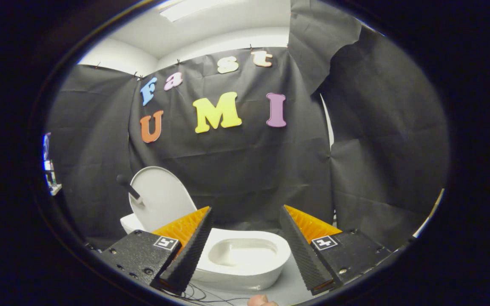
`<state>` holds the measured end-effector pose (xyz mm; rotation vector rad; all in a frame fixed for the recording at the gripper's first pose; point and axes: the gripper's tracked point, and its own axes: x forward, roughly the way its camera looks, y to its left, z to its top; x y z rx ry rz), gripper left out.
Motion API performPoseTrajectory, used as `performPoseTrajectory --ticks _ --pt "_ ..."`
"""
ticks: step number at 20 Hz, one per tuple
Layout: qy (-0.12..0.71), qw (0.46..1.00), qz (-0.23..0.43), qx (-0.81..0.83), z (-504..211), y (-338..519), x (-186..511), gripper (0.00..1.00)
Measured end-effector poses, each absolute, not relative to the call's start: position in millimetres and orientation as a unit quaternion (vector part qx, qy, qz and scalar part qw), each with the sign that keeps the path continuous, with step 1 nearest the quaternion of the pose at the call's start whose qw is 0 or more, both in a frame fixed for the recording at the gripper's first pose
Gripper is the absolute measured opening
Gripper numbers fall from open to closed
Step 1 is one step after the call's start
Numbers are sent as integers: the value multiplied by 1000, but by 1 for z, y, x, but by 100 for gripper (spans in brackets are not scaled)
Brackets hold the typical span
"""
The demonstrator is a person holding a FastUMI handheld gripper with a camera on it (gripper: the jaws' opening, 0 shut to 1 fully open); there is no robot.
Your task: Open the toilet lid.
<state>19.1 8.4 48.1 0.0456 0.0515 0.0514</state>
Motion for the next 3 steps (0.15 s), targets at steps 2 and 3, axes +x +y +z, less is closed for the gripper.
performPoseTrajectory --ticks 2,3 --pt "23 999 18 17 43 -2 7 99" --pt "24 999 16 17 42 -4 2 99"
